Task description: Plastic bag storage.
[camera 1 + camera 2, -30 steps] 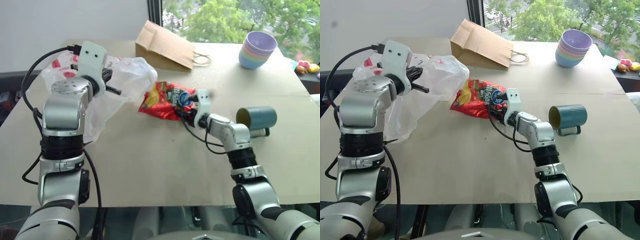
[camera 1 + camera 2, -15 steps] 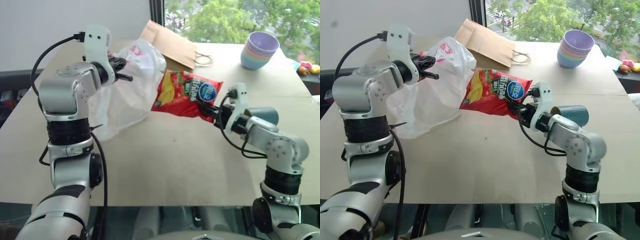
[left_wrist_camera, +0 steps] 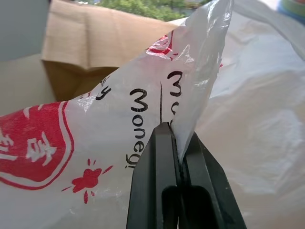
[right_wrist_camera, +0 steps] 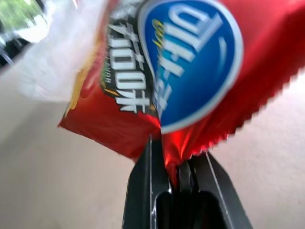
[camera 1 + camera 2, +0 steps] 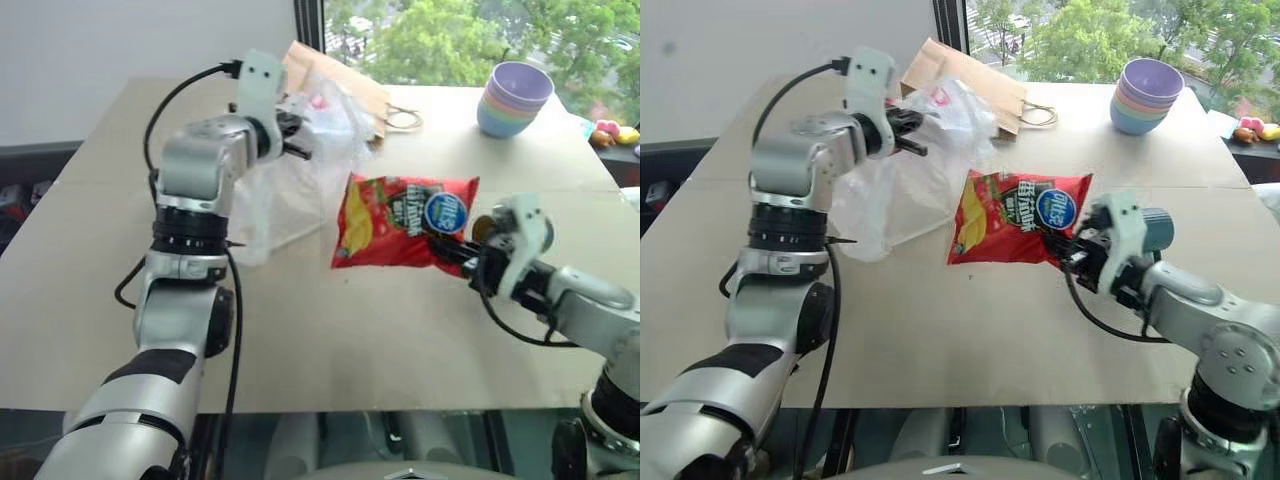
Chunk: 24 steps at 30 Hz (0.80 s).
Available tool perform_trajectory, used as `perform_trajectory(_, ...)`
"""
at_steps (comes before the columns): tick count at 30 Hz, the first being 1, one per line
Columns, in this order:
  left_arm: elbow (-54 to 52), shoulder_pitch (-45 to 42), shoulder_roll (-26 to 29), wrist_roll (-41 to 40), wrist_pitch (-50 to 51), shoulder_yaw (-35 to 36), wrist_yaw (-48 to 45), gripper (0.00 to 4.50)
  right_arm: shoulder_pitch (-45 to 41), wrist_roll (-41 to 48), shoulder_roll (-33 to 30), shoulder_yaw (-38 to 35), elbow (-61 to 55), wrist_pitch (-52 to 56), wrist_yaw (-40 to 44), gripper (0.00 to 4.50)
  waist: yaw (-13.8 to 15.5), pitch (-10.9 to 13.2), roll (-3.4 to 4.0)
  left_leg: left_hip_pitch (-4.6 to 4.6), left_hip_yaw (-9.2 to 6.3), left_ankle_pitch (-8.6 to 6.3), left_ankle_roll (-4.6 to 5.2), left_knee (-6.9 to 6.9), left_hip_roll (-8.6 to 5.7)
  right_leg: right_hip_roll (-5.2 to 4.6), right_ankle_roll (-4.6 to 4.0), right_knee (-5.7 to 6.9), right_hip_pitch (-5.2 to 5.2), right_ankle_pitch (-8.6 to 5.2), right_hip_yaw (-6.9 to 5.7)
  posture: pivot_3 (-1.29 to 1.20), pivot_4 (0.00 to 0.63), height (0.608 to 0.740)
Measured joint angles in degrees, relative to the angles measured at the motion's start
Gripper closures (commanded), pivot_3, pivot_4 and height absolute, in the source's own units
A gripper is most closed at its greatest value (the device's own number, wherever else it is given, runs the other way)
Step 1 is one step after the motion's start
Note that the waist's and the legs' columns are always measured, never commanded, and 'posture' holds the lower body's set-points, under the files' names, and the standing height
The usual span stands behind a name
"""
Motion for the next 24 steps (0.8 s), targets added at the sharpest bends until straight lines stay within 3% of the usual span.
perform_trajectory(6,-7.97,2.67,1.95,-3.68,4.76,-0.48,-5.59,4.50,-9.84,-10.60,5.79,11.19,13.03,-4.52,-5.95,4.45,0.00,0.02,0.05,-0.04,0.02,0.00,0.00,0.00,0.02,0.02,-0.01,0.01,-0.02,0.01,0.02,0.00,0.150,0.740)
perform_trajectory(11,-15.75,3.15,4.74,-11.65,14.54,1.17,-11.71,4.50,-13.73,-17.87,8.40,11.79,23.38,-9.52,-8.84,4.45,0.51,0.02,0.05,-0.18,0.00,0.00,0.00,0.00,-0.04,-0.10,0.01,-0.17,-0.02,0.01,-0.04,0.00,0.150,0.740)
perform_trajectory(16,-17.56,1.30,-4.23,-18.92,27.70,9.21,-8.00,4.50,-19.23,-18.09,9.64,8.05,26.48,-10.48,-8.27,4.45,0.57,0.02,0.05,-0.21,-0.11,0.00,0.01,0.00,-0.03,-0.07,0.01,-0.19,-0.01,0.02,-0.14,0.00,0.150,0.740)
perform_trajectory(20,-17.66,0.18,-5.44,-20.38,28.92,10.13,-6.84,4.50,-19.50,-17.48,9.78,8.56,26.49,-9.91,-6.28,4.45,-0.07,0.03,0.08,-0.09,-0.06,0.00,0.00,-0.02,-0.02,-0.04,0.00,-0.09,-0.01,0.02,-0.06,0.00,0.150,0.740)
perform_trajectory(24,-17.65,0.20,-5.90,-20.51,27.89,8.68,-6.68,4.50,-22.85,-18.73,11.94,17.67,31.46,-13.05,1.28,4.45,-1.07,0.05,0.13,0.02,-0.05,0.00,0.00,-0.02,0.01,0.04,-0.01,0.04,-0.01,0.02,-0.01,0.00,0.150,0.740)
